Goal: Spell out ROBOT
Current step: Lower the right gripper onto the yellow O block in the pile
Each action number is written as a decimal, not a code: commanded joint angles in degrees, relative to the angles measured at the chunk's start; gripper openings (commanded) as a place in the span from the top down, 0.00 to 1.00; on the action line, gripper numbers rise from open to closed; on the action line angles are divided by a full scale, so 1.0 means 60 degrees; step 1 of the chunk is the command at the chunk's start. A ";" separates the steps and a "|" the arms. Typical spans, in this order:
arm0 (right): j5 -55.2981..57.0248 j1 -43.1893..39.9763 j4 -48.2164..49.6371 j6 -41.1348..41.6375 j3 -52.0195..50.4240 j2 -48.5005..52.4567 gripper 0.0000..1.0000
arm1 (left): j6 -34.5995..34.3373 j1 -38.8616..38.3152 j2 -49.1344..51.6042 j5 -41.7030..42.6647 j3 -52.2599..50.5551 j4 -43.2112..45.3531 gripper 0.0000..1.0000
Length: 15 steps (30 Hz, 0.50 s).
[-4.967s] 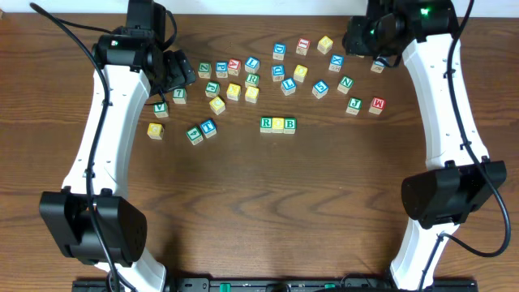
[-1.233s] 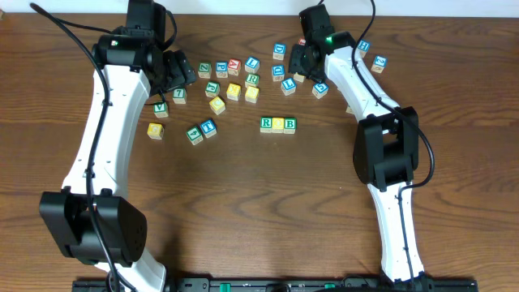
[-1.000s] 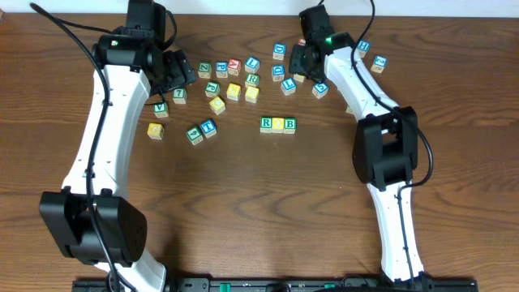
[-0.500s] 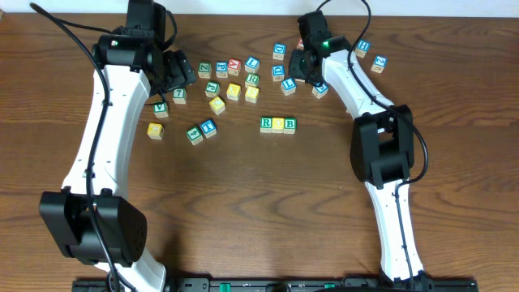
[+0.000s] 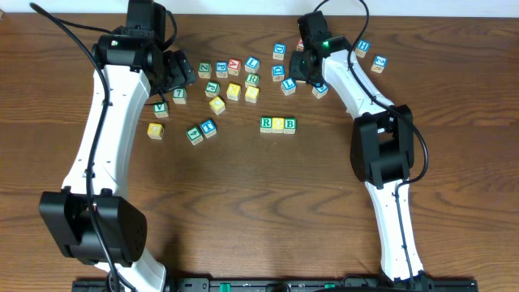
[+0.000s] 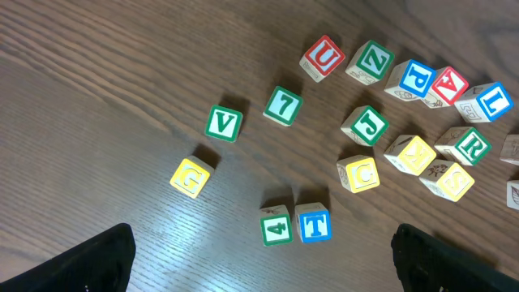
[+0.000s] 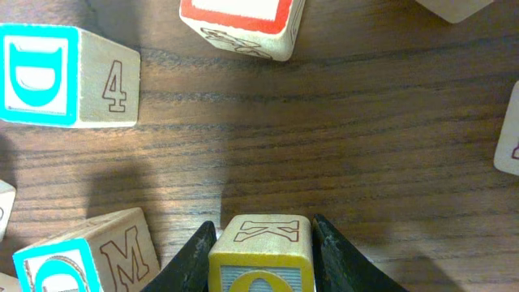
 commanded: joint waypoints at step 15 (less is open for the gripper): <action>0.0084 -0.0080 -0.0707 -0.1552 0.0000 -0.1596 0.71 | 0.0080 0.0026 -0.0175 -0.0124 0.0011 -0.0058 0.00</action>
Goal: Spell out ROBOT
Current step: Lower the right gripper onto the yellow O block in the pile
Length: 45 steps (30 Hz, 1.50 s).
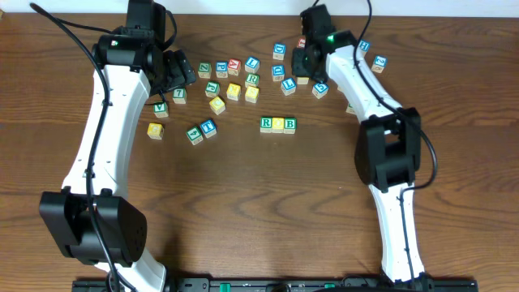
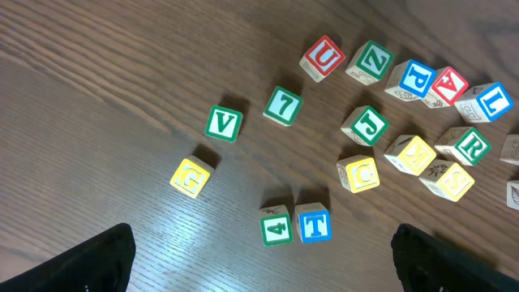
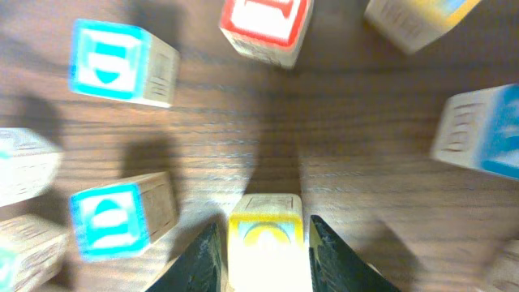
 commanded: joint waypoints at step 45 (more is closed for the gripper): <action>0.0470 0.0193 0.0124 -0.0084 -0.0047 0.0514 0.59 | 0.0080 0.0026 -0.0175 -0.0124 0.0011 -0.0058 0.00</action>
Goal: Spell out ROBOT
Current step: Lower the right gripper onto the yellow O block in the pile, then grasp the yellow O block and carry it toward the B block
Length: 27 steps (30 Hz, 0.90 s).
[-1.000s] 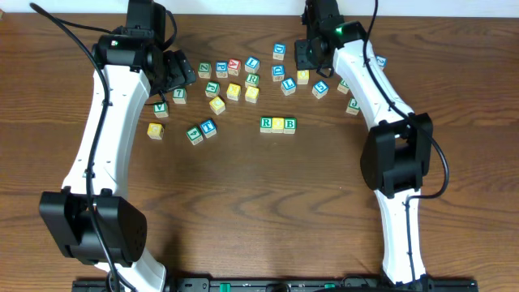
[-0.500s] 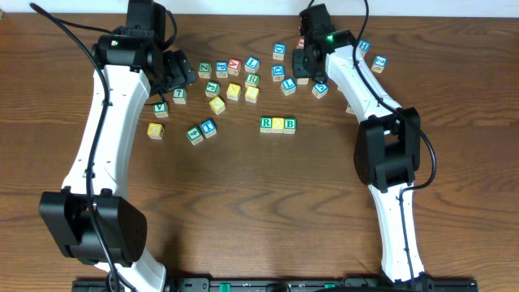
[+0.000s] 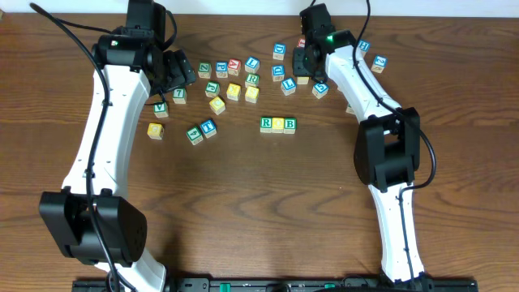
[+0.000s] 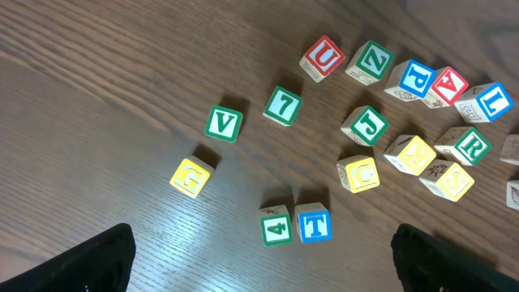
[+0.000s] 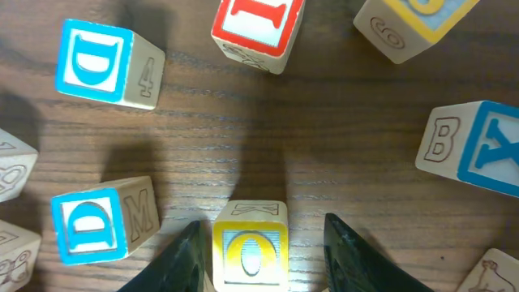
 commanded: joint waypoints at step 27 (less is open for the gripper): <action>0.0040 0.0149 -0.0149 0.0211 -0.0237 0.0299 0.69 | 0.0084 0.0026 -0.0175 -0.0124 0.0011 -0.0058 0.00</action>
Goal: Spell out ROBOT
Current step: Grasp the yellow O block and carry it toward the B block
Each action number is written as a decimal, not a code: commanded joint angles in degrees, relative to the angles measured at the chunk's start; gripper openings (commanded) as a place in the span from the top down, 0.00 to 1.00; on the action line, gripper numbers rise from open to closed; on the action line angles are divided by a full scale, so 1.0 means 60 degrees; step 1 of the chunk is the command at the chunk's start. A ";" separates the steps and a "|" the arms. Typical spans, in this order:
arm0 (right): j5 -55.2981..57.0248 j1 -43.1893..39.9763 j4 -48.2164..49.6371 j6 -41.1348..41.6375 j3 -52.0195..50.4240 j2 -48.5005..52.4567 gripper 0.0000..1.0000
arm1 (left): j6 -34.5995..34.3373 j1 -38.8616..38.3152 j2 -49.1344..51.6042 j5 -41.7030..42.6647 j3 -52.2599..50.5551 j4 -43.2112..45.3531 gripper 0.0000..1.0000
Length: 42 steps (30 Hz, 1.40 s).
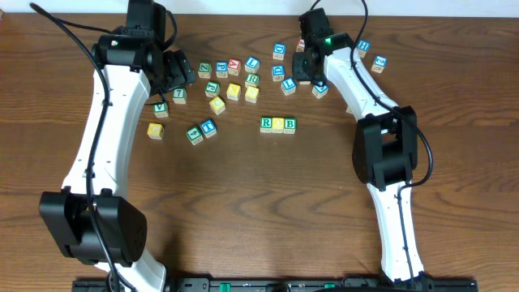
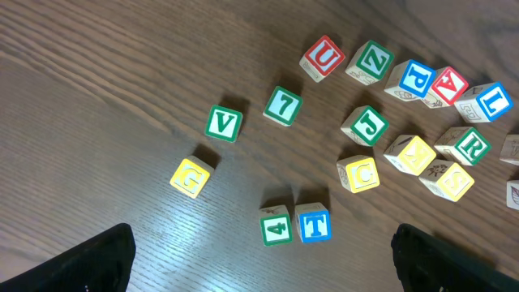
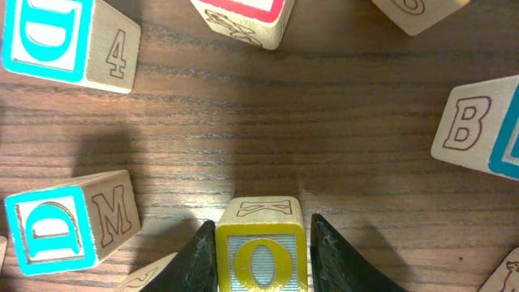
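On the table lies a row of three blocks, a green R (image 1: pixel 266 123), a yellow block (image 1: pixel 278 123) and a green B (image 1: pixel 290 124). My right gripper (image 3: pixel 260 231) is shut on a yellow O block (image 3: pixel 261 261), low among the blocks at the back right (image 1: pixel 306 69). Its side face shows a K. The blue T block (image 2: pixel 314 225) lies beside a green 4 block (image 2: pixel 276 227), left of the row (image 1: pixel 208 127). My left gripper (image 2: pixel 259 272) hangs open high over the left cluster, holding nothing.
Around the right gripper lie two cyan D blocks (image 3: pixel 49 45) (image 3: pixel 69 229), a red-edged block (image 3: pixel 243 16) and a B block (image 3: pixel 478 126). The left cluster holds U, Z, P, L, J, C, green R (image 2: pixel 471 145), V, 7 and G (image 2: pixel 190 176).
The right gripper's fingers stood apart on either side of the O block; now they press against its sides, and the camera sits lower over the table. The left arm has not moved.
The right gripper's fingers were tight on the O block low at the table. Then the view was higher and blurred, the block still between them. Then the fingers stood apart from it. Now they are shut on it again. The left arm stayed still.
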 commanded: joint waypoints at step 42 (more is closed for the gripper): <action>-0.0415 0.0149 -0.3723 0.0058 -0.0382 -0.3100 0.81 | 0.0080 0.0026 -0.0175 -0.0124 0.0011 -0.0058 0.00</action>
